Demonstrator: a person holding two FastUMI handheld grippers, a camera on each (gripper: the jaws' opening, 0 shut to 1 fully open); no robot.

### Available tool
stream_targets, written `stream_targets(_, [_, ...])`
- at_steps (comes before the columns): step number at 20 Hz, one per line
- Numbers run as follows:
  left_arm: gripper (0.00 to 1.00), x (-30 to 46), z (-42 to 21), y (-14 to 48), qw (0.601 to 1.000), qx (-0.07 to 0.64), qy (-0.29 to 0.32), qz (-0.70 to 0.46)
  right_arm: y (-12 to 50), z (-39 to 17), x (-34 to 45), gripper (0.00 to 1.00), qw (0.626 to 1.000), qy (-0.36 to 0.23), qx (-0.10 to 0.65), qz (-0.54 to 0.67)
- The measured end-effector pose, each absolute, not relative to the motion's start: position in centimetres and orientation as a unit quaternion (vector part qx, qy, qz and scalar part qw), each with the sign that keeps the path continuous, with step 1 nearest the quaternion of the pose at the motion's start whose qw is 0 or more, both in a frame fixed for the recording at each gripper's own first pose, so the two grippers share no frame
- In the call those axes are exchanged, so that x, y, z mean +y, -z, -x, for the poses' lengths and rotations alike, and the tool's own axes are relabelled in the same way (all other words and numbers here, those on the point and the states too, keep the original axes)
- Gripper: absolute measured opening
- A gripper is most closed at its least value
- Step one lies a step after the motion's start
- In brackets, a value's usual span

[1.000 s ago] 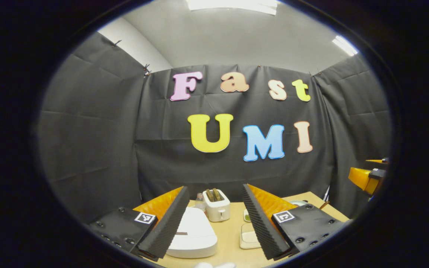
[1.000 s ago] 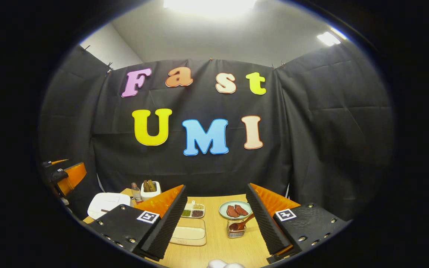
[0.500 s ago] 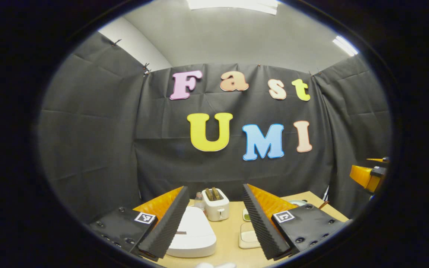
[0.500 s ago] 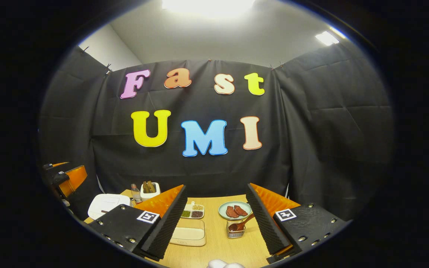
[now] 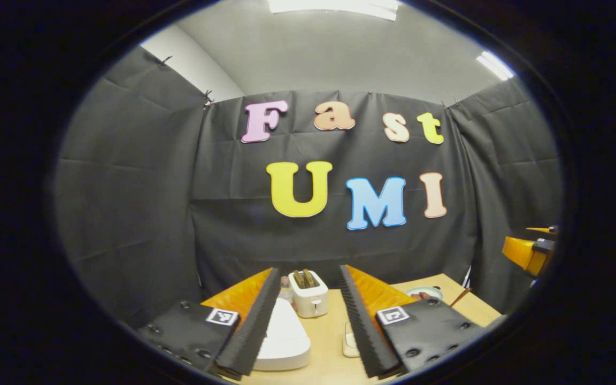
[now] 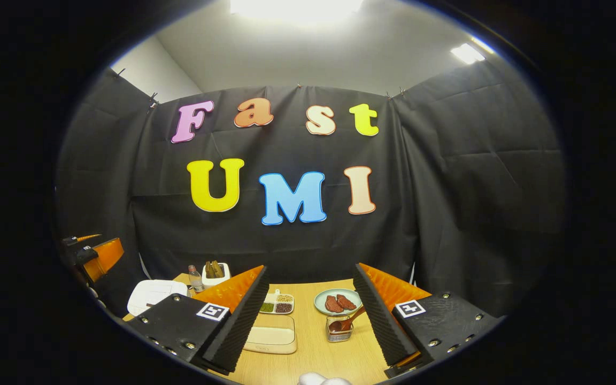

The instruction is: Close the left gripper, press the button to open the rice cooker; take a wooden spoon from the chopstick holder with the right hand, scoop a spoonful of rice and pour it into the rice cooker, then put the wooden spoon back into the chopstick holder.

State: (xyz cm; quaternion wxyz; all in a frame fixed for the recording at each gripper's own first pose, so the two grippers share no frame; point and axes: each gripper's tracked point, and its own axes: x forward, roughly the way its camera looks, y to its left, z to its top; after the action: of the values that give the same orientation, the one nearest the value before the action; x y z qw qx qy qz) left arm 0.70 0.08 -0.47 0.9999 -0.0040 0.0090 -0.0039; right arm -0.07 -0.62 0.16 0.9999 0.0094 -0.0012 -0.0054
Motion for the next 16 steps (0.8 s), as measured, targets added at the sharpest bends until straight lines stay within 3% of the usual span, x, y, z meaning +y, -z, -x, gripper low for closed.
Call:
stream_targets(3, [0.12, 0.3, -0.8, 1.3, 1.0, 0.025, 0.001, 0.015, -0.1, 0.1, -0.6, 0.97, 1.0, 0.006, -0.002, -0.011])
stream_targets(4, [0.09, 0.6, -1.3, 1.7, 0.999, 0.034, 0.0, 0.013, -0.1, 0.0, -0.6, 0.97, 1.0, 0.006, -0.001, -0.009])
stream_targets(10, [0.08, 3.2, -4.0, 3.9, 0.998, 0.055, -0.021, 0.002, 1.0, -0.4, 0.1, 0.97, 1.0, -0.003, 0.015, 0.001])
stream_targets(16, [0.09, 7.9, -8.6, 14.7, 0.984, 0.16, -0.073, 0.039, 1.9, -0.9, 0.6, 0.97, 0.999, -0.003, 0.03, 0.024])
